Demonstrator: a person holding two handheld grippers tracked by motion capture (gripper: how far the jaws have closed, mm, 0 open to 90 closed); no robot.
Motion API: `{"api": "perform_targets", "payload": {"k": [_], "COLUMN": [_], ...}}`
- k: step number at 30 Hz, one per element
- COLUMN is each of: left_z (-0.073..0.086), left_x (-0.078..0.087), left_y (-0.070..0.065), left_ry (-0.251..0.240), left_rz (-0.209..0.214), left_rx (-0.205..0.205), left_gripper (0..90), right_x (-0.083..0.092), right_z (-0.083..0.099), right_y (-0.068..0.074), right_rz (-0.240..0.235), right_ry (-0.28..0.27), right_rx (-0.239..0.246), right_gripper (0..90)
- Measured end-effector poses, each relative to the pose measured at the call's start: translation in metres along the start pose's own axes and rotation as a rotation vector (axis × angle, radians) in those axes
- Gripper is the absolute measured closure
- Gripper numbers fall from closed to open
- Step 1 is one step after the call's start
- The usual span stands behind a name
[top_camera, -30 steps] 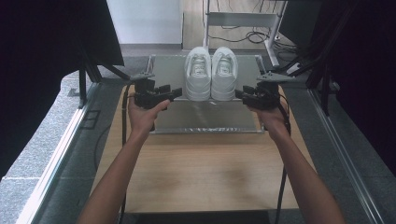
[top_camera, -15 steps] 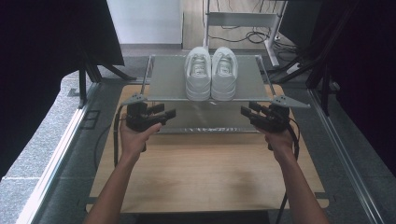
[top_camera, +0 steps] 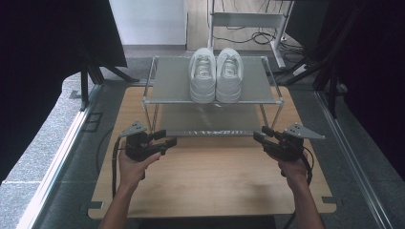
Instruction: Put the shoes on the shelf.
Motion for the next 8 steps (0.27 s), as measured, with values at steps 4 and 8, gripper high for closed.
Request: {"api": "perform_targets", "payload": {"k": [4,8], "left_z": [-0.0002,0.0056], "left_x": [0.0061,0.0078], "left_y": [-0.0016,-0.0011], "left_ry": [-0.030,-0.020], "left_rz": [0.018,0.024], "left_rx": [0.018,0.026], "left_gripper": [38.2,37.1], "right_x": [0.0040,0.0029], "right_z": [-0.0026,0.0040], "right_y": [0.0025,0.0039], "right_rz": [-0.013,0.020], "right_ry": [-0.035,-0.007], "right_rx": [-0.004,0.002], "right_gripper": [52.5,46.3]}}
Point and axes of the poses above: each handheld gripper's, and its own axes: x roughly backward along the jaws, z roughly out of its underside, y roughly to its left, the point moved 3 cm from there along -x, roughly forward along the jaws, and after that the axes turned 1 degree about x, right-handed, at the moved point
